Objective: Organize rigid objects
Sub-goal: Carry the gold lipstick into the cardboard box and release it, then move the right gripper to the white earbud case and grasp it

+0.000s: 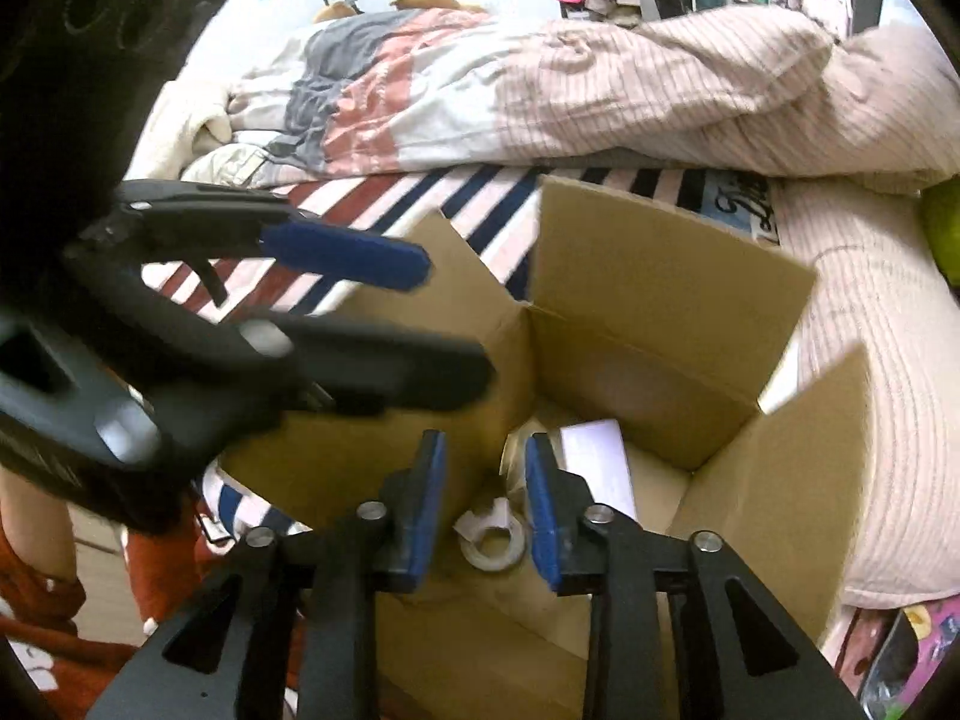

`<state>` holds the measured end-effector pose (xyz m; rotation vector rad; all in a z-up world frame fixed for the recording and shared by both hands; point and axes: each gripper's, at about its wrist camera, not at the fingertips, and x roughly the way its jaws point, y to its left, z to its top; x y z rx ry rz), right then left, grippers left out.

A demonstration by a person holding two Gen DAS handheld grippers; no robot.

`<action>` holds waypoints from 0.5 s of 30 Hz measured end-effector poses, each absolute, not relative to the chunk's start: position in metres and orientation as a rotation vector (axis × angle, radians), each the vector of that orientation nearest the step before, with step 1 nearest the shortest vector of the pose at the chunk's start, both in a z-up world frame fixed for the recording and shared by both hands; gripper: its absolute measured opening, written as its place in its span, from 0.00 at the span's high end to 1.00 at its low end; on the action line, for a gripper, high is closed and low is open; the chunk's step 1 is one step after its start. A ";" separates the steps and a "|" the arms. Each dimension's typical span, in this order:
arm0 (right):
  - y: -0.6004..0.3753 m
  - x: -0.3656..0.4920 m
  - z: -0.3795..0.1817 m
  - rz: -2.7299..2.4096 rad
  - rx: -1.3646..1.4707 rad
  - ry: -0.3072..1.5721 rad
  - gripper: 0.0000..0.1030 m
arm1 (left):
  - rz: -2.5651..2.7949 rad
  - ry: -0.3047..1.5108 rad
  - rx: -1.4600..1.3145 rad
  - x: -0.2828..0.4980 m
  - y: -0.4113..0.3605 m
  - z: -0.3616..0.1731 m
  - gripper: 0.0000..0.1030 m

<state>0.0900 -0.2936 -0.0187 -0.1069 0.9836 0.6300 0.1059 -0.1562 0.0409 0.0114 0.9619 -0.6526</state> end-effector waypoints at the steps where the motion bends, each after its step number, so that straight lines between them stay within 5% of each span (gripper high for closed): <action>1: -0.289 0.088 -0.014 0.638 -0.108 0.964 0.77 | -0.624 0.943 0.006 0.101 -0.144 0.046 0.38; 8: -0.223 0.069 0.012 0.823 -0.112 0.849 0.76 | -0.416 0.860 -0.036 0.063 -0.050 0.059 0.35; 11: -0.186 0.064 0.010 0.883 -0.136 0.842 0.64 | -0.338 0.859 -0.048 0.051 -0.013 0.049 0.35; 15: -0.141 0.059 -0.010 0.926 -0.188 0.880 0.62 | -0.262 0.883 -0.073 0.040 0.025 0.025 0.35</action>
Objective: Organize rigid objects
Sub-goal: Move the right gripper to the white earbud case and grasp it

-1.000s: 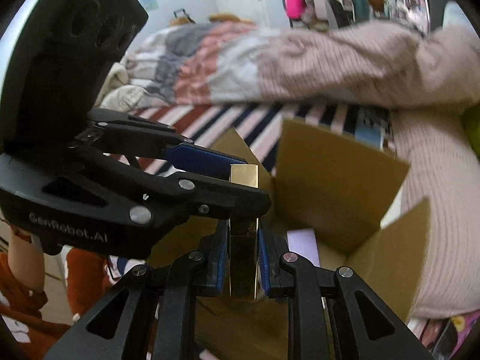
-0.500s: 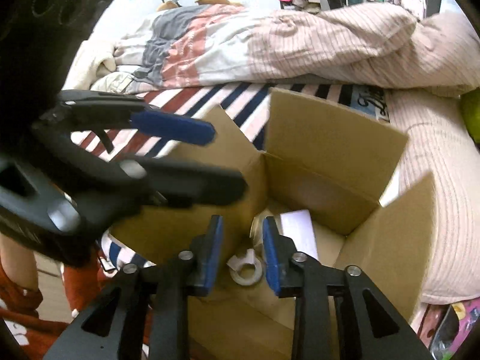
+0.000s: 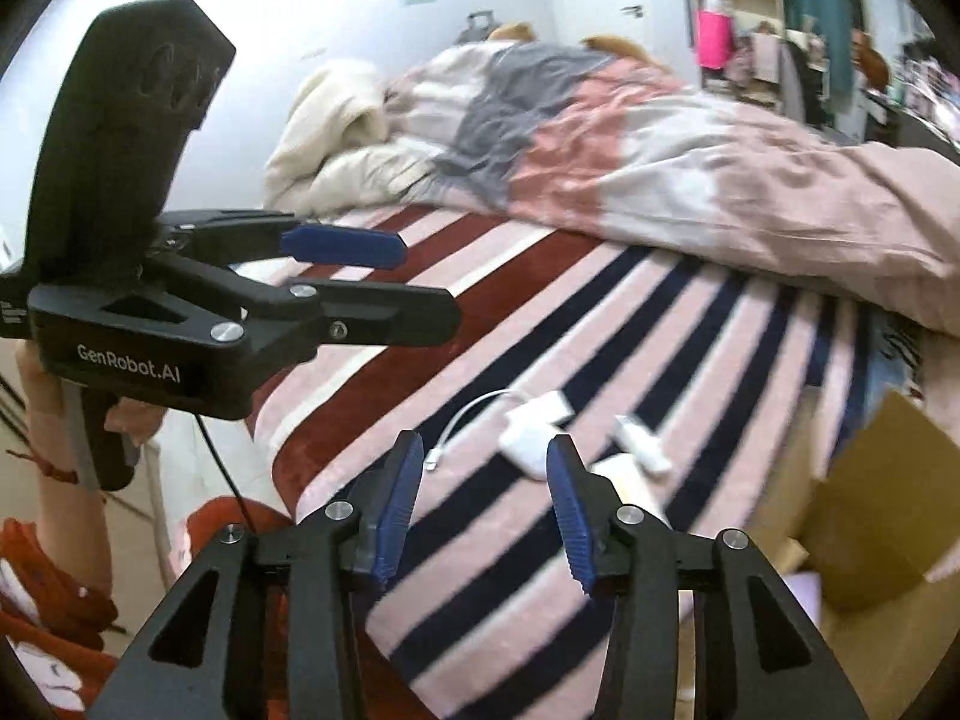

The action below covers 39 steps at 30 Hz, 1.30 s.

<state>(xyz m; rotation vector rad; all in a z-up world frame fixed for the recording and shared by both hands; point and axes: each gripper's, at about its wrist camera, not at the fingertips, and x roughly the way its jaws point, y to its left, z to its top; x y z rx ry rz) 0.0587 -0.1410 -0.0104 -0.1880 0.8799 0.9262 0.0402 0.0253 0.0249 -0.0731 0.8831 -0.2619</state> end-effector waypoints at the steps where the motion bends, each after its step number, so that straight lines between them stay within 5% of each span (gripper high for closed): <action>1: -0.131 0.059 -0.017 0.936 -0.188 0.898 0.61 | -0.249 0.892 -0.087 0.038 0.035 0.016 0.35; 7: -0.097 0.078 -0.076 0.868 -0.106 1.042 0.39 | -0.210 0.935 -0.153 0.030 0.073 -0.024 0.35; 14: -0.099 0.115 -0.139 0.646 0.121 1.158 0.35 | -0.174 0.974 -0.189 0.030 0.096 -0.051 0.35; 24: -0.089 0.131 -0.155 0.542 0.163 1.094 0.36 | -0.164 0.992 -0.214 0.030 0.105 -0.061 0.35; 27: -0.090 0.124 -0.152 0.524 0.128 1.068 0.50 | -0.167 0.993 -0.216 0.030 0.103 -0.059 0.35; 39: -0.100 0.083 -0.098 0.727 0.028 0.949 0.51 | -0.317 0.980 -0.222 0.039 0.051 -0.028 0.35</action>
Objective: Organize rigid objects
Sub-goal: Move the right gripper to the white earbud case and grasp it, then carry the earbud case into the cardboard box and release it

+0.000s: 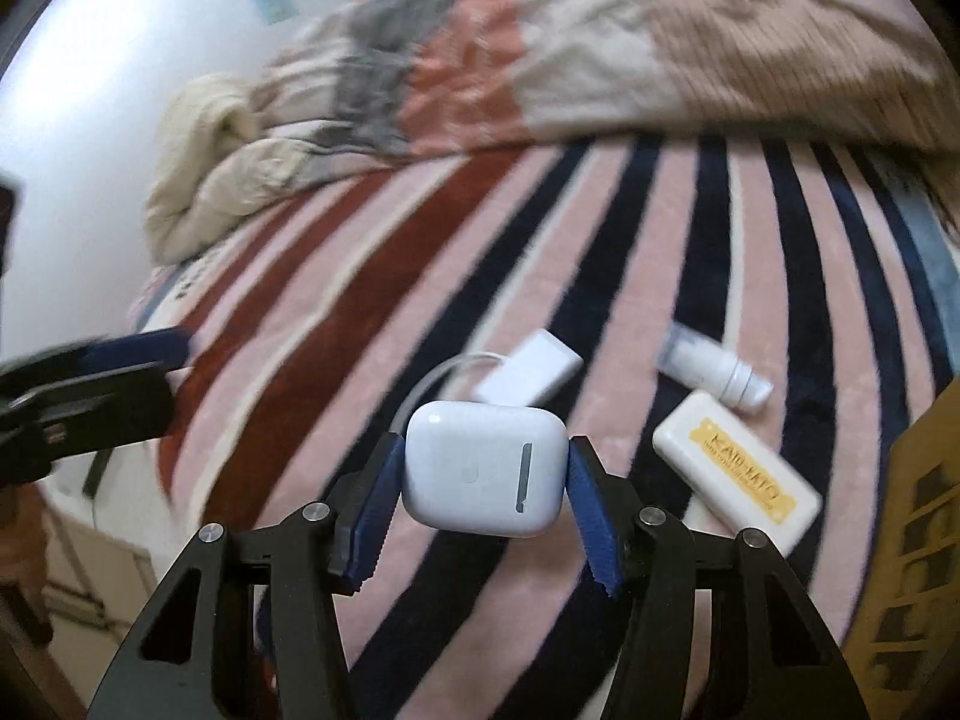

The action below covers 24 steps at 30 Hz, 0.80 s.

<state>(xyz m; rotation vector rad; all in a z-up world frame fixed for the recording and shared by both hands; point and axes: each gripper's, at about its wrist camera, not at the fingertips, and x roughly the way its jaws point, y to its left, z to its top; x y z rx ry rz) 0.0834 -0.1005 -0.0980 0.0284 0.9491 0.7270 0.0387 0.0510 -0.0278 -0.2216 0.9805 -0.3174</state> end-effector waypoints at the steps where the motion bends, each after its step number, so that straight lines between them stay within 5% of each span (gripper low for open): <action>1: -0.104 0.079 -0.089 0.754 0.019 0.932 0.51 | -0.336 0.978 -0.219 0.041 0.044 -0.023 0.35; 4: -0.114 0.066 -0.059 0.819 -0.010 0.867 0.51 | -0.395 0.963 -0.221 0.045 0.024 -0.011 0.36; 8: -0.135 0.053 -0.026 0.843 -0.044 0.761 0.51 | -0.517 0.935 -0.232 0.053 -0.008 0.012 0.65; 11: -0.158 0.051 -0.011 0.829 -0.037 0.718 0.51 | -0.598 0.927 -0.202 0.059 -0.038 0.025 0.74; 24: -0.264 0.070 0.001 0.646 -0.056 0.691 0.52 | -0.777 0.975 -0.102 0.100 -0.160 0.030 0.78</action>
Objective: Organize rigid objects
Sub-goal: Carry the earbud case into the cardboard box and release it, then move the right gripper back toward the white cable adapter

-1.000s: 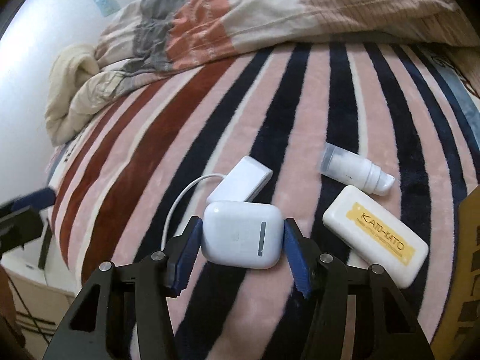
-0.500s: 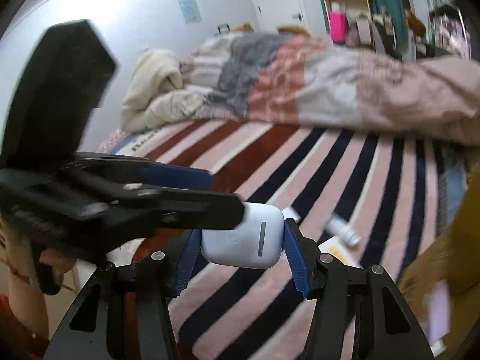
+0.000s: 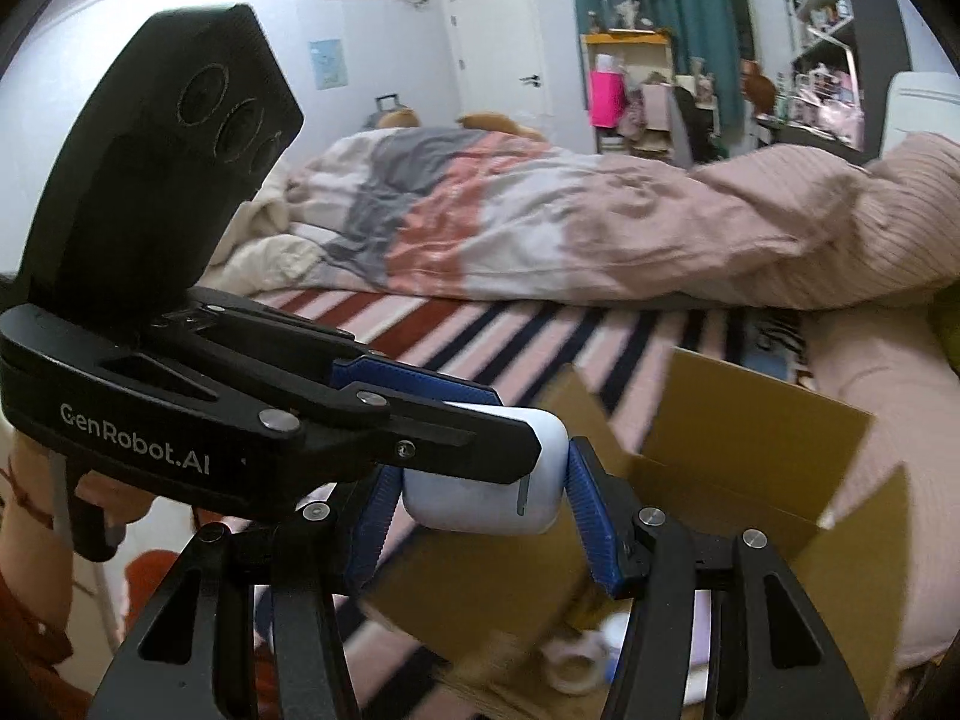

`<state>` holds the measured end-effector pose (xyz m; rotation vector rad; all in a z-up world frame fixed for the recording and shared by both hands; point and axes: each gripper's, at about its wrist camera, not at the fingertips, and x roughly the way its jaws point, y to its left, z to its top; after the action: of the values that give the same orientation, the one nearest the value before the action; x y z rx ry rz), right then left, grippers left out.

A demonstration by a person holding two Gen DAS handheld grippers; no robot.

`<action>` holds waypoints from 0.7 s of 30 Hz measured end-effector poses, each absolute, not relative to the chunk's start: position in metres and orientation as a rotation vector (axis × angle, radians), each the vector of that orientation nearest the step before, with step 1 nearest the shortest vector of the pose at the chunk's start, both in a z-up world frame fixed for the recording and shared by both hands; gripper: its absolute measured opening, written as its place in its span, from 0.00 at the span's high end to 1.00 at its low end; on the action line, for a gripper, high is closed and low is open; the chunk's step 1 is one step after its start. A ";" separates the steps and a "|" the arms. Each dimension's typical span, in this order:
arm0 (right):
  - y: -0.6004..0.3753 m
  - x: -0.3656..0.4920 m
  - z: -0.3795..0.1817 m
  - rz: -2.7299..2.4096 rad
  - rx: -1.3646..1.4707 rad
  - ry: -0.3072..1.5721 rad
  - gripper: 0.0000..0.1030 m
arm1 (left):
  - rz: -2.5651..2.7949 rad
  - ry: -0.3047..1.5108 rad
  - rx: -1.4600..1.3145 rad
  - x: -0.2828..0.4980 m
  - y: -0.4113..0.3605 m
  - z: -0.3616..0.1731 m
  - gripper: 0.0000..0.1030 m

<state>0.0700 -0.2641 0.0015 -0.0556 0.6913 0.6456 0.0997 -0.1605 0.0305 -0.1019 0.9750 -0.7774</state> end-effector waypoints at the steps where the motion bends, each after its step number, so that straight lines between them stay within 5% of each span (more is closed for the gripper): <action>1: -0.270 0.072 0.000 0.635 -0.052 0.704 0.52 | -0.785 0.985 -0.096 0.102 -0.168 0.028 0.78; 12: -0.301 0.084 -0.019 0.574 -0.073 0.811 0.52 | -0.810 1.058 -0.058 0.114 -0.204 0.008 0.78; 16: -0.304 0.084 -0.022 0.575 -0.048 0.843 0.51 | -0.780 1.028 -0.070 0.111 -0.192 0.014 0.51; 21: -0.300 0.080 -0.016 0.573 -0.054 0.833 0.50 | -0.697 0.958 -0.091 0.100 -0.156 0.035 0.39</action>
<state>0.0796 -0.3000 -0.0157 -0.0545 0.8331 0.5727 0.1004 -0.1557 0.0355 -0.0908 0.9581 -0.6966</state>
